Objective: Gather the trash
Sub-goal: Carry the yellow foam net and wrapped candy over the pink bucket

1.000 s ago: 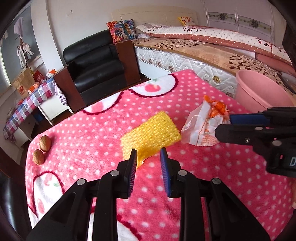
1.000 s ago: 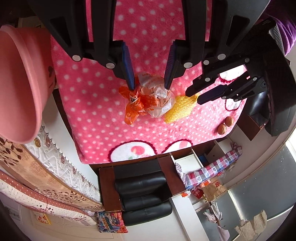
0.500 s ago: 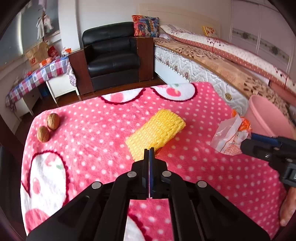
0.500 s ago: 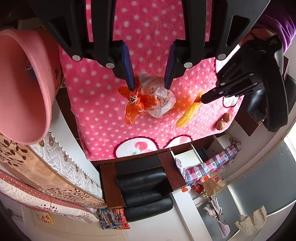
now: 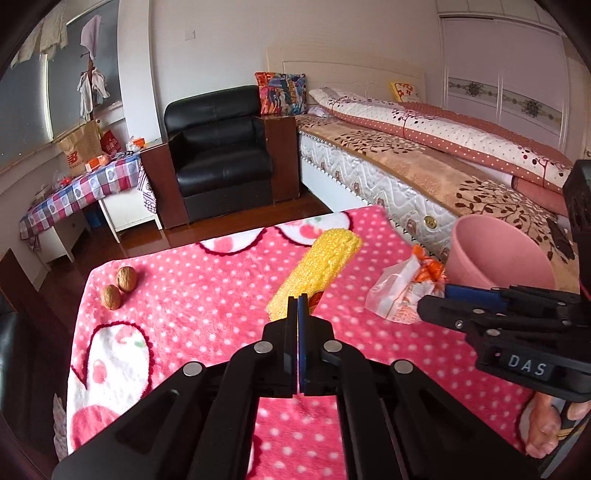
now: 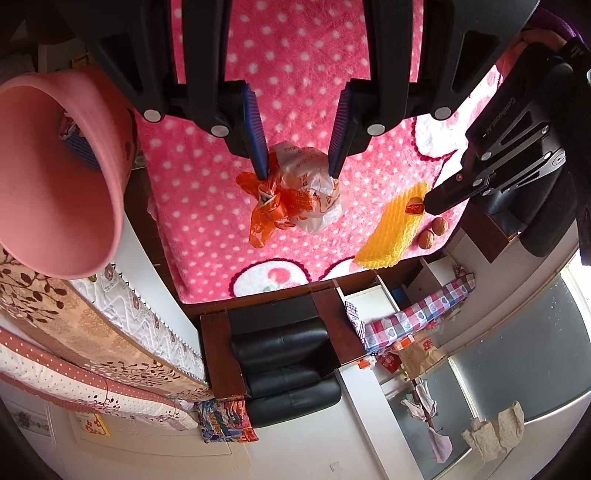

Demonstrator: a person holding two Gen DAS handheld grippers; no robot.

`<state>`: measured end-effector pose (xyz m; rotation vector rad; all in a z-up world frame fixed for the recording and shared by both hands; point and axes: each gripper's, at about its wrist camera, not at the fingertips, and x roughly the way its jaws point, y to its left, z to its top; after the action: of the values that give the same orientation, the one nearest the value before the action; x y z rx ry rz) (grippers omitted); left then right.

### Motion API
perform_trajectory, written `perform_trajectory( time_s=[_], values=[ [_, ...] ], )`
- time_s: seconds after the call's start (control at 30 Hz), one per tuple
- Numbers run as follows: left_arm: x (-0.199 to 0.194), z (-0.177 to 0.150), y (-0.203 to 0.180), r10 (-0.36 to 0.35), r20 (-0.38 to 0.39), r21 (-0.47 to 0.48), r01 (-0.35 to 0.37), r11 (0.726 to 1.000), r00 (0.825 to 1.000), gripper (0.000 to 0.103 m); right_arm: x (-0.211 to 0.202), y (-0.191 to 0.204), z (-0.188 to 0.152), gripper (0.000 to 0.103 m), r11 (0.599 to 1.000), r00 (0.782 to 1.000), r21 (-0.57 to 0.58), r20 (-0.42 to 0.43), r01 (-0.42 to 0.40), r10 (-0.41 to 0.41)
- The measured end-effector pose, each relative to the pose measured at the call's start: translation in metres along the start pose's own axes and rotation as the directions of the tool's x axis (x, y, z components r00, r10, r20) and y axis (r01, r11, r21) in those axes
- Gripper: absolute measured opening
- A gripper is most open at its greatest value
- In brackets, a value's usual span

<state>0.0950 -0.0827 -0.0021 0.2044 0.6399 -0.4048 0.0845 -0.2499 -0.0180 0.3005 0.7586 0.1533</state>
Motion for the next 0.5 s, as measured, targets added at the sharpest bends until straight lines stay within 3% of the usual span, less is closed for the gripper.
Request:
perform_trajectory(
  time_s=[0.5],
  values=[
    [0.001, 0.024, -0.062, -0.074, 0.029, -0.016, 0.074, 0.997, 0.997, 0.000, -0.053, -0.059, 0.005, 0.033, 0.991, 0.991, 0.099, 0.091, 0.085, -0.095]
  ],
)
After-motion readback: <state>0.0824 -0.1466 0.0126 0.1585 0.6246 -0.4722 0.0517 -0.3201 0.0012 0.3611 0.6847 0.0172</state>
